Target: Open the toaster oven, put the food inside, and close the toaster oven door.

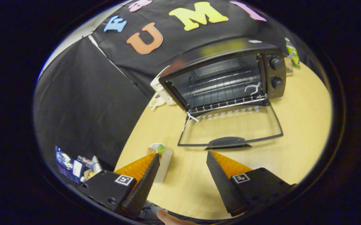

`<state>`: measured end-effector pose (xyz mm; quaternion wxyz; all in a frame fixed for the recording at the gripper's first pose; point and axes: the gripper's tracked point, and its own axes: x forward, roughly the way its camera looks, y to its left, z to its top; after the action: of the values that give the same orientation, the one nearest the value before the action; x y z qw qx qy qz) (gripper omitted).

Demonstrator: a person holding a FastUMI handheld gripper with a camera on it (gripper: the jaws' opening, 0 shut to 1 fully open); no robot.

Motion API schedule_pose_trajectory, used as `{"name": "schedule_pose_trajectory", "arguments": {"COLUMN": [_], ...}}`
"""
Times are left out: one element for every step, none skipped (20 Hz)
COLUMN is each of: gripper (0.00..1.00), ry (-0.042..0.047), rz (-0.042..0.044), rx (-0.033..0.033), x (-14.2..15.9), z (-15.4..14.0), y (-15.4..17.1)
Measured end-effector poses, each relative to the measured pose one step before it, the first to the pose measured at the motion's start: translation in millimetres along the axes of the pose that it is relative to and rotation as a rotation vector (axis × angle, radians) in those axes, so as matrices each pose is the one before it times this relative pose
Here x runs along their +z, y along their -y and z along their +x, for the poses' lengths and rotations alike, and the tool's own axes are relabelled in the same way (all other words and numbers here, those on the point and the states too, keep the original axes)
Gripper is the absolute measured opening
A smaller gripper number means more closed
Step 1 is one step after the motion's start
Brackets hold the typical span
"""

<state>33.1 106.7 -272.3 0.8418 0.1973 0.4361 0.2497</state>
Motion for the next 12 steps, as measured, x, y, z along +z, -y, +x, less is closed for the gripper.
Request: {"name": "schedule_pose_trajectory", "arguments": {"gripper": [0.98,0.97,0.96,0.96,0.95,0.95,0.94,0.93,0.92,0.92,0.90,0.89], "ry": [-0.03500,-0.02288,-0.02451,-0.02234,-0.02252,-0.02602,-0.02124,-0.01763,-0.01495,-0.01153,-0.01251,-0.01152], "rz": [0.00173,-0.00030,-0.00555,-0.00431,0.00148,0.00613,0.00765,0.00379,0.00129,0.00472,0.01186,0.03083], "rx": [0.02985,0.02140,0.00870,0.01007,0.01744,0.02064,0.02188,0.01621,0.00385,0.00063,0.00375,-0.00352], "x": [-4.61,-6.76,-4.16,-4.82,-3.56,-5.39,-3.61,-2.61,-1.00,-1.86,-0.74,-1.32], "z": [1.76,3.33,4.02,5.21,5.17,3.53,5.09,4.30,3.17,4.14,4.92,4.35], "y": [-6.96,-7.86,-4.06,-3.25,-5.64,-6.84,-5.54,-5.37,-1.79,-0.84,-0.88,0.97]}}
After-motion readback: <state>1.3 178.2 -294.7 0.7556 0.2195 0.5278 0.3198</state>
